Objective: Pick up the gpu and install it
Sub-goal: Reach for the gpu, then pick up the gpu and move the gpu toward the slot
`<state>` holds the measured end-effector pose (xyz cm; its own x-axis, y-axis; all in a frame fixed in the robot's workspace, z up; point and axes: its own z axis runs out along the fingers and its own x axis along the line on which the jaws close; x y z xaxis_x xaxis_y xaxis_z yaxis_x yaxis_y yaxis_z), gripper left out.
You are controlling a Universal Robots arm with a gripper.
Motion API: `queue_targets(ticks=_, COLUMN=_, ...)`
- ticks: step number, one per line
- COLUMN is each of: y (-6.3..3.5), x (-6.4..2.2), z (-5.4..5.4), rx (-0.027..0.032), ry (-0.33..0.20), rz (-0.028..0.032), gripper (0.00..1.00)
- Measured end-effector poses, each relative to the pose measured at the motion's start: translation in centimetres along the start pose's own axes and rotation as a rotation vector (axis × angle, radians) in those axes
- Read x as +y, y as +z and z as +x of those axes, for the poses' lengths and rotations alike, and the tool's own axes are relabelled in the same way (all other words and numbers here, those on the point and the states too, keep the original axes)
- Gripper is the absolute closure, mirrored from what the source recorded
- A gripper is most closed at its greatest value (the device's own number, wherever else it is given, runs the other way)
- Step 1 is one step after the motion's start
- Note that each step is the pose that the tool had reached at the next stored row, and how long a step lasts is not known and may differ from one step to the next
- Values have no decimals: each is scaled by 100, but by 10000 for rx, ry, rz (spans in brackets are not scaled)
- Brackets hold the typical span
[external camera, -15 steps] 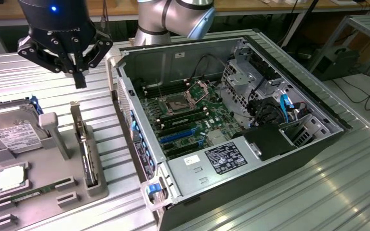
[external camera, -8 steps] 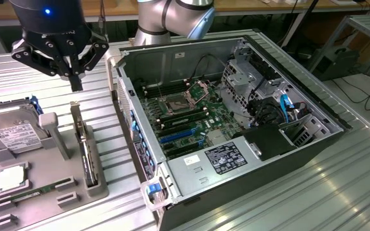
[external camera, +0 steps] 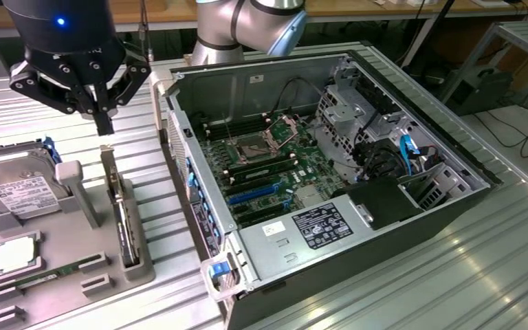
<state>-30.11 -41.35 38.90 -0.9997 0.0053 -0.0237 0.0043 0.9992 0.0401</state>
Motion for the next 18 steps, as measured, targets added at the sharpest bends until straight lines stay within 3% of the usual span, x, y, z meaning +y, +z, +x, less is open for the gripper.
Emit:
queue_targets(ticks=8, y=5, x=-64, z=44, rx=1, ry=-29, rz=-1, gripper=89)
queue_targets(ticks=18, y=5, x=-65, z=44, rx=1, ry=-31, rz=-1, gripper=89)
